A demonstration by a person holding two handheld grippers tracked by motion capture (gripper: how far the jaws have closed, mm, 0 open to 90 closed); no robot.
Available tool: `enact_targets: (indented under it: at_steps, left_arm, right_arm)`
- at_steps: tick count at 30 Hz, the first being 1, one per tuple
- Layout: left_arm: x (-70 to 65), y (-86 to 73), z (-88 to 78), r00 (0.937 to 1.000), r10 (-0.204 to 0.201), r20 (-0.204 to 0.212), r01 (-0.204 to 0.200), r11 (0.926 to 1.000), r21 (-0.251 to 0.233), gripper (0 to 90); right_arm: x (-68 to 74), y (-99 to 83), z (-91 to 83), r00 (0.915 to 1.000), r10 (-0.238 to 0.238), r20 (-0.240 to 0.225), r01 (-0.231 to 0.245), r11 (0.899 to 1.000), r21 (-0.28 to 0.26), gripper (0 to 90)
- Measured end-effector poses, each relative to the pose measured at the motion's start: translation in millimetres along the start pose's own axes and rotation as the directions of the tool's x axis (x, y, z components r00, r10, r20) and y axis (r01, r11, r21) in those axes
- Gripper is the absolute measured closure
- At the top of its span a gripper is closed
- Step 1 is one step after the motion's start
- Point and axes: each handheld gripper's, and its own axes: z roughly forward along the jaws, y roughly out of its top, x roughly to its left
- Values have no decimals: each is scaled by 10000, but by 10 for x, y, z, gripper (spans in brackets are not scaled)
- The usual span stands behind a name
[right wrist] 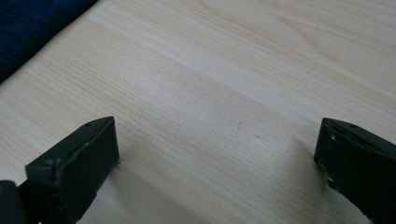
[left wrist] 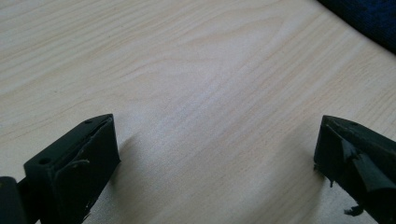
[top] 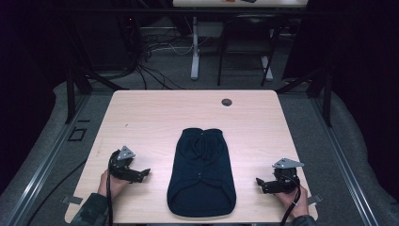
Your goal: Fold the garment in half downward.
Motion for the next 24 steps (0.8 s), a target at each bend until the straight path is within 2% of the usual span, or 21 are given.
enact_targets:
  at_steps: [24]
  left_arm:
    - [6,6,-7,9999,-43,-102,44,9999,97,0]
  right_arm:
    - [2,1,0,10000,70,39,-70,10000,-9,0]
